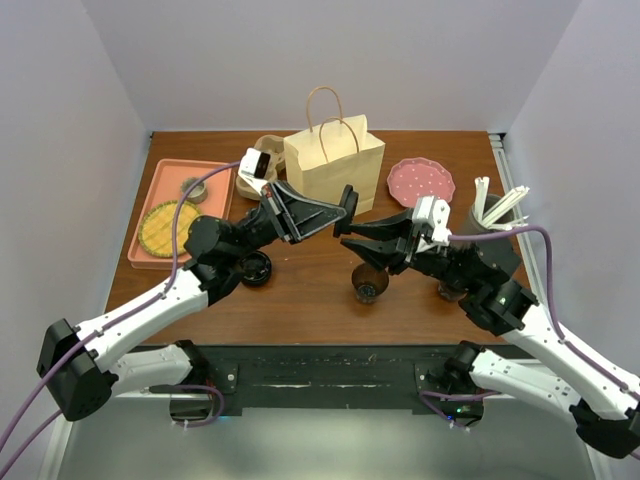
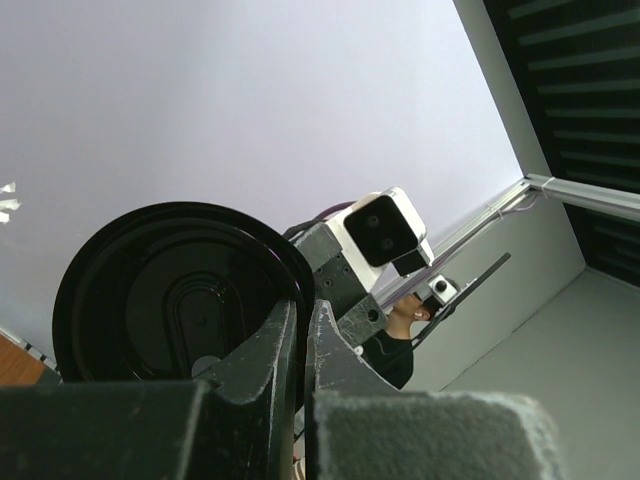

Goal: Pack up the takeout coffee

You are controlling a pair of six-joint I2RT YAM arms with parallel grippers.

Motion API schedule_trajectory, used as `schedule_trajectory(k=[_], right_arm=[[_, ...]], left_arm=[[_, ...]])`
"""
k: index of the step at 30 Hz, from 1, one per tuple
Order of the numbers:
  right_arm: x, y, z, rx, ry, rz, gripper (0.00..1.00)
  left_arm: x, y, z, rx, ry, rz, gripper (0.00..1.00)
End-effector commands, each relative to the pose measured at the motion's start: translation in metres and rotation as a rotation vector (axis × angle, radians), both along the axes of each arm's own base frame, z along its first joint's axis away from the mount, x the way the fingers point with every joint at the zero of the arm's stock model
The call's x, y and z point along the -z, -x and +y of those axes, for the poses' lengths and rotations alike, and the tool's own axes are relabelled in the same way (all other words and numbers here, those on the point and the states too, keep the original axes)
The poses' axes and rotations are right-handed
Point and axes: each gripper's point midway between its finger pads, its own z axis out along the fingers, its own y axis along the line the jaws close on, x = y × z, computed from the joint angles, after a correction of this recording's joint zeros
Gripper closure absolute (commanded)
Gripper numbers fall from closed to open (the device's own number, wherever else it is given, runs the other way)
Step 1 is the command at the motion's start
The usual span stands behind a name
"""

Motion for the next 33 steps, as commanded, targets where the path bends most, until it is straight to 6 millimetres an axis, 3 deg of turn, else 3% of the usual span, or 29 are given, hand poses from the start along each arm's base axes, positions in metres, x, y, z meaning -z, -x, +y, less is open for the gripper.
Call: schedule_trajectory(k=[1, 3, 5, 6, 8, 9, 11, 12, 13, 14, 15, 16, 17, 18, 19, 20, 21, 22, 24, 28, 33], right_arm=[[-0.030, -0.004, -0.002, 0.037, -0.073, -0.029, 0.76], [-0.031, -0.007, -0.003, 0.052, -0.086, -0.021, 0.92], [-0.034, -0.008, -0.003, 0.059, -0.095, 0.002, 1.00], [-0.029, -0.010, -0.002, 0.063, -0.077, 0.027, 1.00], [-0.032, -0.013, -0.005, 0.087, -0.076, 0.079, 1.00], [-0.018, -0.016, -0.005, 0.106, -0.030, 0.145, 1.00], [-0.020, -0.024, -0.017, 0.190, -0.022, 0.244, 1.00], [0.002, -0.027, -0.023, 0.234, 0.045, 0.333, 1.00], [0.008, -0.026, -0.027, 0.259, 0.054, 0.413, 1.00], [0.002, -0.026, -0.035, 0.294, 0.048, 0.446, 1.00], [0.025, -0.032, -0.046, 0.384, 0.120, 0.527, 1.00], [0.032, -0.033, -0.050, 0.417, 0.135, 0.586, 1.00], [0.030, -0.034, -0.055, 0.448, 0.145, 0.608, 1.00], [0.058, -0.038, -0.060, 0.516, 0.244, 0.689, 1.00], [0.069, -0.037, -0.063, 0.539, 0.294, 0.719, 1.00], [0.075, -0.037, -0.063, 0.549, 0.328, 0.746, 1.00], [0.094, -0.033, -0.066, 0.568, 0.408, 0.792, 1.00], [0.109, -0.035, -0.063, 0.581, 0.464, 0.833, 1.00], [0.134, -0.034, -0.064, 0.612, 0.551, 0.895, 1.00], [0.176, -0.031, -0.055, 0.604, 0.666, 0.982, 1.00], [0.226, -0.034, -0.058, 0.638, 0.822, 1.039, 1.00]], left_arm=[[-0.014, 0.002, 0.011, -0.018, 0.075, -0.016, 1.00], [-0.008, 0.001, 0.011, -0.022, 0.074, -0.001, 1.00], [-0.003, 0.002, 0.013, -0.025, 0.071, 0.011, 0.90], [-0.002, 0.001, 0.014, -0.032, 0.073, 0.014, 0.74], [0.002, -0.003, 0.016, -0.067, 0.050, 0.011, 0.59], [0.005, -0.007, 0.016, -0.085, 0.034, 0.013, 0.49], [0.017, -0.021, 0.021, -0.154, -0.013, 0.019, 0.45], [0.022, -0.026, 0.024, -0.177, -0.028, 0.029, 0.42], [0.029, -0.030, 0.030, -0.197, -0.045, 0.058, 0.40], [0.046, -0.045, 0.038, -0.235, -0.070, 0.111, 0.37], [0.058, -0.049, 0.045, -0.247, -0.091, 0.164, 0.35], [0.068, -0.052, 0.051, -0.250, -0.097, 0.193, 0.35], [0.090, -0.065, 0.064, -0.290, -0.129, 0.214, 0.36], [0.103, -0.059, 0.063, -0.240, -0.185, 0.180, 0.37], [0.121, -0.063, 0.064, -0.266, -0.284, 0.106, 0.37], [0.122, -0.070, 0.064, -0.288, -0.355, 0.069, 0.37], [0.157, -0.074, 0.064, -0.289, -0.508, 0.137, 0.33], [0.153, -0.082, 0.067, -0.356, -0.594, 0.021, 0.33], [0.172, -0.085, 0.079, -0.420, -0.724, 0.016, 0.33], [0.174, -0.087, 0.104, -0.527, -0.858, -0.001, 0.33], [0.189, -0.077, 0.127, -0.583, -0.945, 0.031, 0.33]])
